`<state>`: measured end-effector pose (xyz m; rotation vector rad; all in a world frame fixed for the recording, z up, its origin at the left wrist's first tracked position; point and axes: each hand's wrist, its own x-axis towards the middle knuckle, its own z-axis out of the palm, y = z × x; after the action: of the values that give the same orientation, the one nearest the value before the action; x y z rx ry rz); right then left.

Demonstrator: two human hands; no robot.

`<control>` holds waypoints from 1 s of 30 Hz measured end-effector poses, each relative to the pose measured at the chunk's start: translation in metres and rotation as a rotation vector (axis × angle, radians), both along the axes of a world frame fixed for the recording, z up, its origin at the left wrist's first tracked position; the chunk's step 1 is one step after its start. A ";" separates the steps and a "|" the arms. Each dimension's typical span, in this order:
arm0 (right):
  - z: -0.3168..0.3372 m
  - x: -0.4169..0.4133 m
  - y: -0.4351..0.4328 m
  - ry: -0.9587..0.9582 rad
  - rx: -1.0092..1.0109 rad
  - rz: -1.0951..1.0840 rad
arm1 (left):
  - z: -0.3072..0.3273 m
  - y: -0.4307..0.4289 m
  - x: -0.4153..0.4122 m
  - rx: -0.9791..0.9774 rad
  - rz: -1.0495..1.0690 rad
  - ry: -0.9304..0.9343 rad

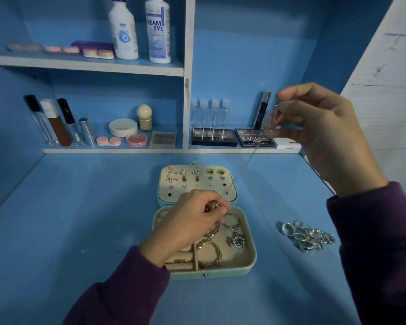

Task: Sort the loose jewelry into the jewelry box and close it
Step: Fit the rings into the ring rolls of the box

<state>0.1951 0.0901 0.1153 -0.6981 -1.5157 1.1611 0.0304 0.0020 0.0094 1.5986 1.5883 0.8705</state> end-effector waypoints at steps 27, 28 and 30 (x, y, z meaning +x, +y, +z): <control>-0.038 0.018 -0.039 -0.467 -0.072 0.303 | -0.010 -0.010 0.029 -0.076 -0.281 0.207; -0.038 0.018 -0.039 -0.473 -0.073 0.307 | -0.011 -0.010 0.028 -0.078 -0.279 0.200; -0.038 0.018 -0.039 -0.485 -0.071 0.319 | -0.012 -0.011 0.026 -0.081 -0.271 0.180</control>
<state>0.2136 0.0507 0.0772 -0.8491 -2.0578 1.3510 0.0562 -0.0087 -0.0029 1.8227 1.4603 0.5246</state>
